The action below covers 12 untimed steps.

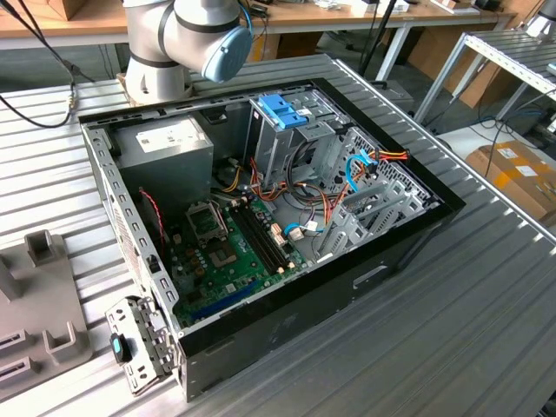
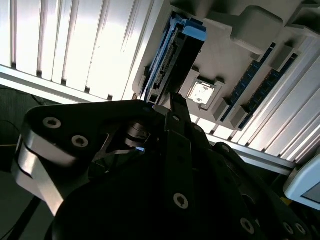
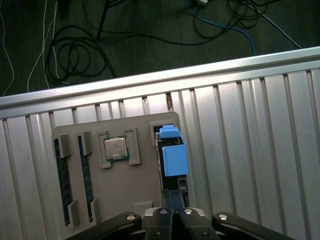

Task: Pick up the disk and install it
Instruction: 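Pick up the disk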

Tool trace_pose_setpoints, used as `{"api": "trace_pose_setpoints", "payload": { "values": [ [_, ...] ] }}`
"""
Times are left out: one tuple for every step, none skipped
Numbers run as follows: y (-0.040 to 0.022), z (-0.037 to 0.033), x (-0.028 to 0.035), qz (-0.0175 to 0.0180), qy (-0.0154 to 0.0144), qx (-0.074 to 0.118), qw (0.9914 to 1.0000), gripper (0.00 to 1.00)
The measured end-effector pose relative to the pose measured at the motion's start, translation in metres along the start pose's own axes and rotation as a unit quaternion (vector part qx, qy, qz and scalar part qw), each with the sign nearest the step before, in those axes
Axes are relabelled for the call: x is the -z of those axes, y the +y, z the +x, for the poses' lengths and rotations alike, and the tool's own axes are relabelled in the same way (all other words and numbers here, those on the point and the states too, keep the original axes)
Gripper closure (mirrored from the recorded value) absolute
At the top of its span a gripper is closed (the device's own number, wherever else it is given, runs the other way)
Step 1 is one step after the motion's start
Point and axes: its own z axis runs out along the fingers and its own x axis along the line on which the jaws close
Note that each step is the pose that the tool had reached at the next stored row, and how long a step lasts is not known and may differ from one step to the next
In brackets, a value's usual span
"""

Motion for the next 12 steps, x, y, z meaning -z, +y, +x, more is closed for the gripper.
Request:
{"api": "trace_pose_setpoints", "payload": {
  "values": [
    [0.0, 0.0, 0.0, 0.0, 0.0, 0.0, 1.0, 0.83],
    [0.0, 0.0, 0.0, 0.0, 0.0, 0.0, 1.0, 0.83],
    [0.0, 0.0, 0.0, 0.0, 0.0, 0.0, 1.0, 0.76],
    [0.0, 0.0, 0.0, 0.0, 0.0, 0.0, 1.0, 0.71],
    [0.0, 0.0, 0.0, 0.0, 0.0, 0.0, 1.0, 0.64],
    [0.0, 0.0, 0.0, 0.0, 0.0, 0.0, 1.0, 0.64],
    [0.0, 0.0, 0.0, 0.0, 0.0, 0.0, 1.0, 0.53],
    [0.0, 0.0, 0.0, 0.0, 0.0, 0.0, 1.0, 0.47],
    [0.0, 0.0, -0.0001, 0.0, 0.0, 0.0, 1.0, 0.47],
    [0.0, 0.0, 0.0, 0.0, 0.0, 0.0, 1.0, 0.4],
    [0.0, 0.0, -0.0004, 0.0001, -0.0001, 0.0, 1.0, 0.4],
    [0.0001, 0.0, -0.0013, 0.0003, -0.0002, 0.0, 1.0, 0.4]
  ]
}}
